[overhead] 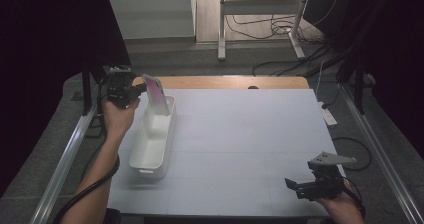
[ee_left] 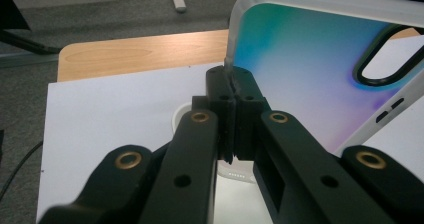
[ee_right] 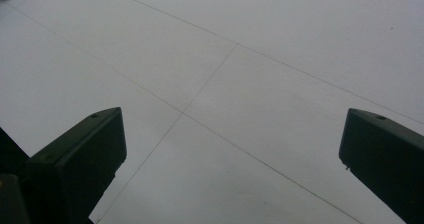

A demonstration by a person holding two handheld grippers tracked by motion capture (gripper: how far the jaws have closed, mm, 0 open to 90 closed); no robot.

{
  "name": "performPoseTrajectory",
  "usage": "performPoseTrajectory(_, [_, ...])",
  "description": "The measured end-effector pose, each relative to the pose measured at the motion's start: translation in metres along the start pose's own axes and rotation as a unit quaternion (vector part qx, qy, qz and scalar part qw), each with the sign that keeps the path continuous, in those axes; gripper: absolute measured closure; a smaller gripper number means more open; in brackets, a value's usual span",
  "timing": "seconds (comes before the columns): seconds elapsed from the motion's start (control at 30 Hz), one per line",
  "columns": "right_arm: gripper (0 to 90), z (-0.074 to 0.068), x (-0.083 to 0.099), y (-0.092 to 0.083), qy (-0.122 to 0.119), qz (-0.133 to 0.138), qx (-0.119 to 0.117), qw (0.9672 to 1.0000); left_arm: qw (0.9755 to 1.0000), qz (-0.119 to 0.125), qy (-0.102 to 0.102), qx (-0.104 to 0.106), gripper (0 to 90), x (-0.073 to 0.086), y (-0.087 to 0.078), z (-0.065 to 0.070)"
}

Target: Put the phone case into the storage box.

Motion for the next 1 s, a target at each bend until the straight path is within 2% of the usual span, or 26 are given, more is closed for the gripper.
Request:
performPoseTrajectory(0.53, [0.0, -0.001, 0.000, 0.001, -0.004, -0.004, -0.002, 1.0000, 0.9999, -0.005, -0.008, -0.014, 88.4, 0.001, 0.022, -0.009])
performPoseTrajectory(1.0, [0.0, -0.002, 0.000, 0.001, -0.008, -0.004, -0.001, 1.0000, 0.9994, -0.013, -0.018, -0.025, 88.4, 0.010, 0.040, -0.016])
Point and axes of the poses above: each handheld gripper's, and its own axes: y roughly forward along the jaws, x roughly out of its underside, z roughly to its right, the point moved 7 cm from there along y, roughly forward along the jaws, and after that the axes turned 3 degrees about -y, right-handed, at the moved point
